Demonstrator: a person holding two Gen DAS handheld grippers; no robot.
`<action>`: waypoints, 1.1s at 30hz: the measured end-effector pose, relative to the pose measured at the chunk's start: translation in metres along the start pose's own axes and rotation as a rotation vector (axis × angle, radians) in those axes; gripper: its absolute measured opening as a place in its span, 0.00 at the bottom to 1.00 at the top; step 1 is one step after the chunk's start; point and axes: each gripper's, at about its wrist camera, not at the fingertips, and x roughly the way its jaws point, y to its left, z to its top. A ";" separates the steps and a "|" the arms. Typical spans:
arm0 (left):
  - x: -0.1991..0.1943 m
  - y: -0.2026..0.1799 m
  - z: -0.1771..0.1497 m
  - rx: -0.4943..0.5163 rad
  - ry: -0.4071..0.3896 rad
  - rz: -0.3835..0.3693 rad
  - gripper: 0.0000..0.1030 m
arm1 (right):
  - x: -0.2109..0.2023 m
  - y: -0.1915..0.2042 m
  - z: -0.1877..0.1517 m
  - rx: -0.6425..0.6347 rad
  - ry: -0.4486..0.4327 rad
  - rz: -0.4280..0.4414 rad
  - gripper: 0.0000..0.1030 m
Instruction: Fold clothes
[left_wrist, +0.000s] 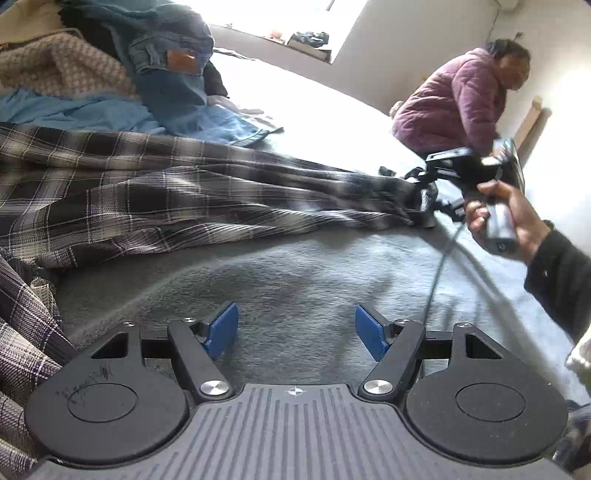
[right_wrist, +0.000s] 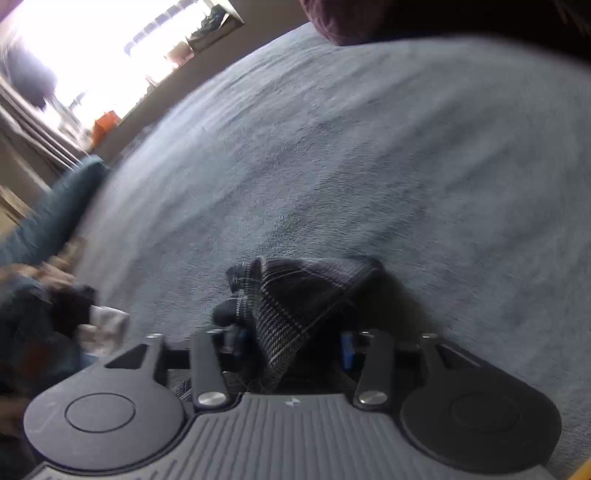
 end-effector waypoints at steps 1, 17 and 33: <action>-0.004 0.001 0.000 -0.009 -0.004 -0.010 0.69 | -0.011 -0.008 0.003 0.022 0.005 0.010 0.66; -0.143 0.026 -0.030 -0.093 -0.117 0.070 0.72 | -0.301 -0.079 -0.124 -0.219 0.064 0.275 0.75; -0.170 0.082 -0.055 -0.250 -0.124 0.296 0.72 | -0.313 -0.223 -0.234 0.213 0.093 0.169 0.75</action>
